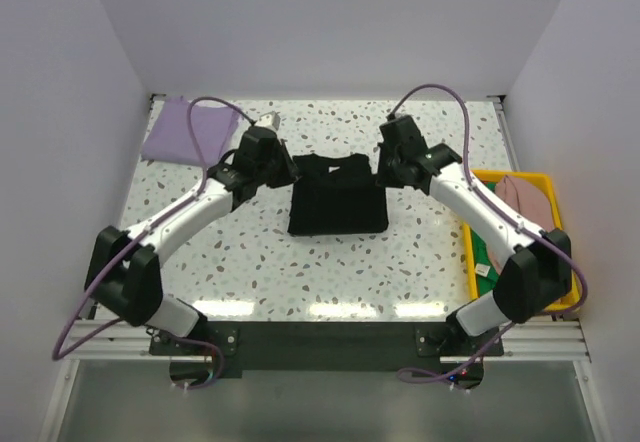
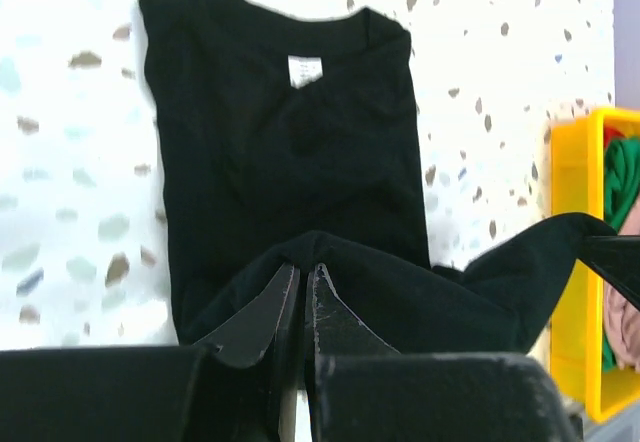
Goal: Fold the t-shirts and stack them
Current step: Fold the tshirt
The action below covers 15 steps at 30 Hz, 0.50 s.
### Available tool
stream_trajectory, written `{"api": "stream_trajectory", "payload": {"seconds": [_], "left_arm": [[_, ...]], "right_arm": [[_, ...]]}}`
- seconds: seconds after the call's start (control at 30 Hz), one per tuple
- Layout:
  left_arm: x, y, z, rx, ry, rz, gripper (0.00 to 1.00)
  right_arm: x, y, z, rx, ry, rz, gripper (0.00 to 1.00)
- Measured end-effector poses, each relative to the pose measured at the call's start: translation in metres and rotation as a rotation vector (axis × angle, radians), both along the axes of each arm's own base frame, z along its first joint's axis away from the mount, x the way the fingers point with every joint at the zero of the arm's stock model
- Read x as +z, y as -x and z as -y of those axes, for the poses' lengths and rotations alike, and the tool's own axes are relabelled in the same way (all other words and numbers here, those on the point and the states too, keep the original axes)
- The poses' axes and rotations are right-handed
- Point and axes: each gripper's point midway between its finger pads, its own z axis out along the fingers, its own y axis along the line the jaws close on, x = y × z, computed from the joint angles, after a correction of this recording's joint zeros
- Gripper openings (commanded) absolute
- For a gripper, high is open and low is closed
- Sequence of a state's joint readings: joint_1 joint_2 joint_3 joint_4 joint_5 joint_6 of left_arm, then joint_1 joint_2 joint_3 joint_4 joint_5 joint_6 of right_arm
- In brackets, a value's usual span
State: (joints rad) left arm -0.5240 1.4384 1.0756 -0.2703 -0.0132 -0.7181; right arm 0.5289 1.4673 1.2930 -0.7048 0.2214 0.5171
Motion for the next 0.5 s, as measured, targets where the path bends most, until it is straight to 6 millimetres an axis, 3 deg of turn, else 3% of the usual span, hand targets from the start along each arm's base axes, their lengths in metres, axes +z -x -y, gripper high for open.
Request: {"api": "stream_trajectory", "payload": {"seconds": [0.2, 0.37, 0.47, 0.5], "left_arm": [[-0.025, -0.076, -0.006, 0.060, 0.021, -0.011, 0.00], [-0.059, -0.133, -0.020, 0.102, 0.052, -0.021, 0.00], [-0.080, -0.158, -0.025, 0.110, 0.067, -0.037, 0.05], [-0.085, -0.165, -0.026, 0.112, 0.069, -0.039, 0.25]], "right_arm": [[-0.019, -0.082, 0.011, -0.051, -0.038, -0.016, 0.00], [-0.064, -0.137, 0.013, -0.065, -0.093, -0.055, 0.01], [-0.092, -0.163, 0.010, -0.061, -0.112, -0.086, 0.22], [-0.099, -0.175, 0.006, -0.053, -0.119, -0.090, 0.37]]}}
